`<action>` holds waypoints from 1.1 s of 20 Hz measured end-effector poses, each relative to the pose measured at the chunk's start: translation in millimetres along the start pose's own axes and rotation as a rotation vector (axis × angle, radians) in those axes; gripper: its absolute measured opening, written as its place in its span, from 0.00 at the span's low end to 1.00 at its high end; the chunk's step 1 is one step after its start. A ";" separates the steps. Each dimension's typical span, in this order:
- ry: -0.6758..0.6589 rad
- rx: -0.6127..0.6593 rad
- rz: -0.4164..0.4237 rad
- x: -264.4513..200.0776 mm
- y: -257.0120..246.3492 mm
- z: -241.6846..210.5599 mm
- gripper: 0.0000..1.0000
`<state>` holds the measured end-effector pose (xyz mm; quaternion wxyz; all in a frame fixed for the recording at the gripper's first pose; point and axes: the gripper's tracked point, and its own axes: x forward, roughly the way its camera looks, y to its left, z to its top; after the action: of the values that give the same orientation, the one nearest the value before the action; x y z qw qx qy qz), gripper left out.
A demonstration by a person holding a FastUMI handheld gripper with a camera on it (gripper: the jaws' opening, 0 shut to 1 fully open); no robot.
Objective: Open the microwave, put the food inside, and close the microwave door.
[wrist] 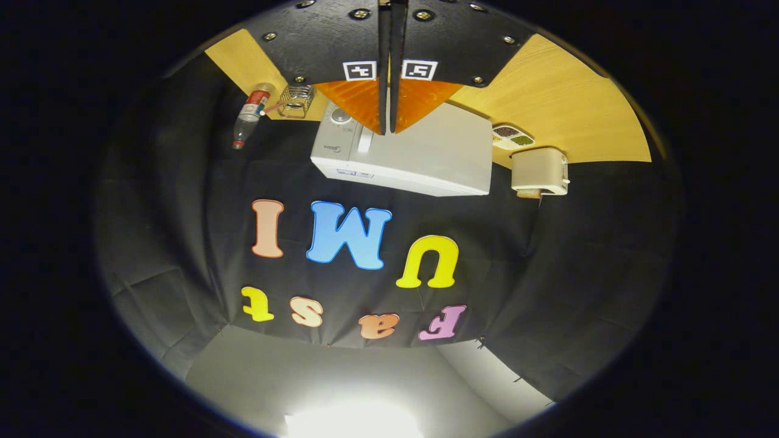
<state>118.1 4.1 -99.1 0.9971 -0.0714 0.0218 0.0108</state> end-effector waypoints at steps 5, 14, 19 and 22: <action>0.030 0.119 0.079 -36.8 2.2 41.0 0.01; 0.011 0.169 0.056 -83.0 2.0 69.6 0.01; -0.001 0.163 -0.067 -93.2 -15.2 71.5 0.24; -0.017 0.122 -0.146 -96.9 -23.9 75.5 0.96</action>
<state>25.2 -10.6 -16.7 0.9979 -0.0120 0.0089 -0.0629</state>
